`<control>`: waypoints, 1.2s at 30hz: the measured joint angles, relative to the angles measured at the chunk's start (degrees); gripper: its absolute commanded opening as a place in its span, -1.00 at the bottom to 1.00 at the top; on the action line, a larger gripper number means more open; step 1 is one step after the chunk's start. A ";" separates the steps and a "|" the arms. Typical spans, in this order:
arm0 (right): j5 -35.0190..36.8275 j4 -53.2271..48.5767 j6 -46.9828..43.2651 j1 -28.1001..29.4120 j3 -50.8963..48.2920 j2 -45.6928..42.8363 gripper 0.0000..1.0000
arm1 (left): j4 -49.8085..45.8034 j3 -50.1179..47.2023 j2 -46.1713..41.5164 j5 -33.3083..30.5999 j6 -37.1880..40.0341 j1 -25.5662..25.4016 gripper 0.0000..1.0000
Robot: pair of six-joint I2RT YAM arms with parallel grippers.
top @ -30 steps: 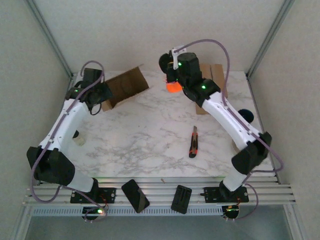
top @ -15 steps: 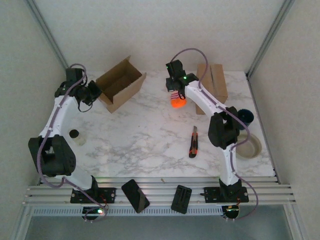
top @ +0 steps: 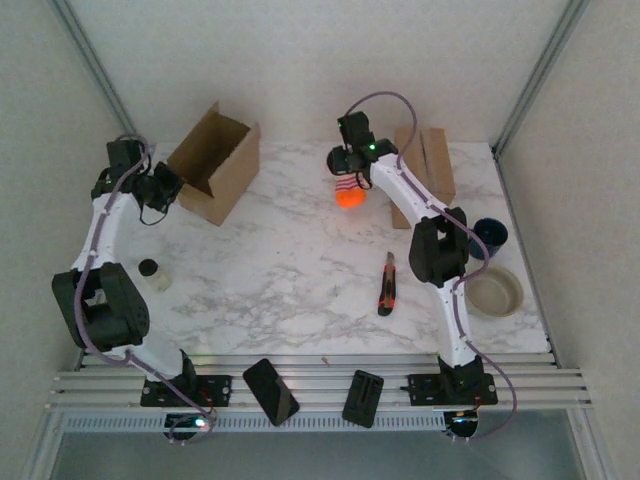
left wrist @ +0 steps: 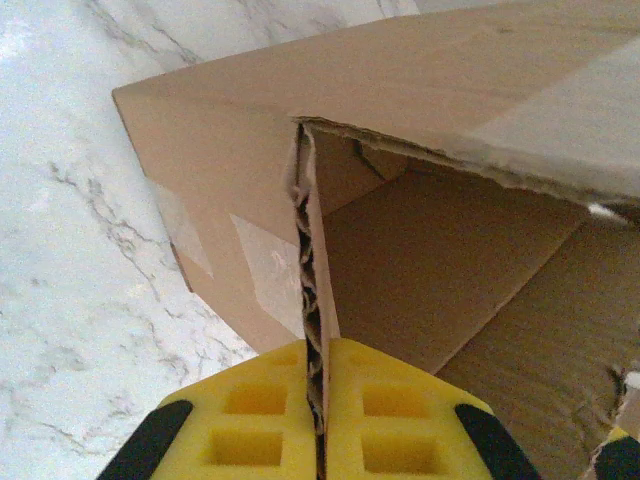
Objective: Unpack the express box
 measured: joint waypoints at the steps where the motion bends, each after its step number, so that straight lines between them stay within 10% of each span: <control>1: -0.81 -0.09 0.22 0.00 1.86 0.98 -1.00 | 0.28 -0.15 0.15 0.04 -0.13 0.48 -1.00; 7: -7.63 -0.37 2.45 0.00 9.90 8.63 -1.00 | 3.21 -0.24 2.64 1.05 -0.31 2.56 -0.78; 13: -12.70 -0.94 5.25 0.00 12.72 14.75 -1.00 | 4.33 -0.68 4.59 0.83 -0.31 2.84 0.02; 23: -13.62 -1.20 5.92 0.04 11.74 13.35 0.90 | 2.51 1.51 4.81 -0.96 2.34 2.67 0.87; 27: -11.30 -3.41 3.78 0.02 8.28 7.17 0.98 | -0.72 7.30 1.88 -4.74 5.40 1.27 0.93; 36: -5.16 -7.52 1.25 -7.04 -5.81 -22.18 0.98 | -2.05 18.12 -7.02 -10.64 11.93 -23.23 0.99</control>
